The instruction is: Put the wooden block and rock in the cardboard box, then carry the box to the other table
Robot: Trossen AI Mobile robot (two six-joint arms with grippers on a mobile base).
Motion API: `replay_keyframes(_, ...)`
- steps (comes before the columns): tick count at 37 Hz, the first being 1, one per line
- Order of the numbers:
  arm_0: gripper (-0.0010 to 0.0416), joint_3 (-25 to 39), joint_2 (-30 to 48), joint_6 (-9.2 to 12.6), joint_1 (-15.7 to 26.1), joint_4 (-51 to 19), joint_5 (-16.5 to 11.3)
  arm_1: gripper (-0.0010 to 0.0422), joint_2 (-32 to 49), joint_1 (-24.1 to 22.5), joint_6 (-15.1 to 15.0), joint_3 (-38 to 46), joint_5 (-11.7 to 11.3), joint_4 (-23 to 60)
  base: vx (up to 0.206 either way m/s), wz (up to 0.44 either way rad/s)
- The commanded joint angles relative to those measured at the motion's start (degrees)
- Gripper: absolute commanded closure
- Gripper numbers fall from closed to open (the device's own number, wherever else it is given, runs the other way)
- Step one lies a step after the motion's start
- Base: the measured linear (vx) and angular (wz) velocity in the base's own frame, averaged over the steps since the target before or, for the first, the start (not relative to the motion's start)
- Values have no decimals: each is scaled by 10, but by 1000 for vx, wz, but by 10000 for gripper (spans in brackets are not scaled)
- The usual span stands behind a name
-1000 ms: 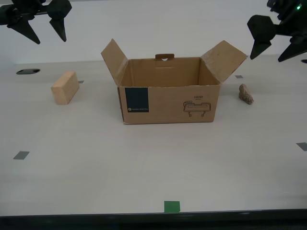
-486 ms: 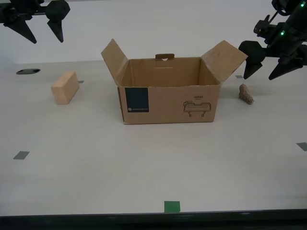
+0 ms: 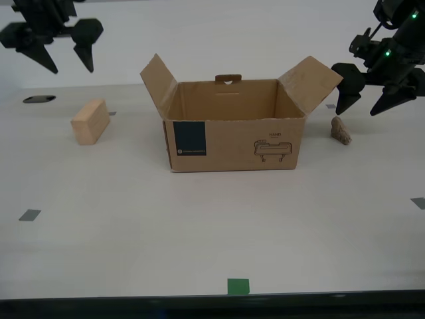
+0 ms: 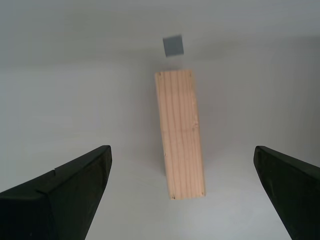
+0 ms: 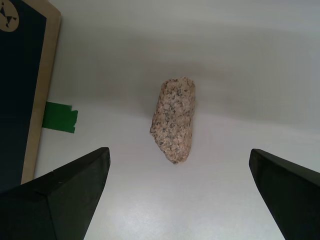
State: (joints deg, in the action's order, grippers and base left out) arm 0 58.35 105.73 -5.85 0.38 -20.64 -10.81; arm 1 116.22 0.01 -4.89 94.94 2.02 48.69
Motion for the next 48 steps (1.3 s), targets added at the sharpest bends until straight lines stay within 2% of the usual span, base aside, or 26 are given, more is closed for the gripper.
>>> replay_keyframes(1,16,-1,-1,-2,0,0,-2,23,31,0,-1,0,0,0,0,0)
replay_keyframes(4,16,0,-1,-2,0,-2,-2,23,55,0,-1,0,2,-5,0,0)
replay_keyframes(8,16,-1,0,-2,0,-2,-2,23,81,0,-1,0,22,-10,0,0)
replay_keyframes(12,16,-1,0,-2,0,-1,-2,23,101,-2,2,0,30,-14,0,0)
replay_keyframes(23,17,-1,26,-5,0,10,-2,23,129,-2,11,-1,30,-37,0,0)
replay_keyframes(27,16,-1,47,-16,0,17,-2,23,129,-2,12,0,29,-52,0,0)
replay_keyframes(32,16,-1,60,-16,1,36,-2,23,129,-2,15,-2,29,-67,0,0)
replay_keyframes(48,16,42,102,-16,1,51,4,23,129,-2,20,-3,29,-77,0,0)
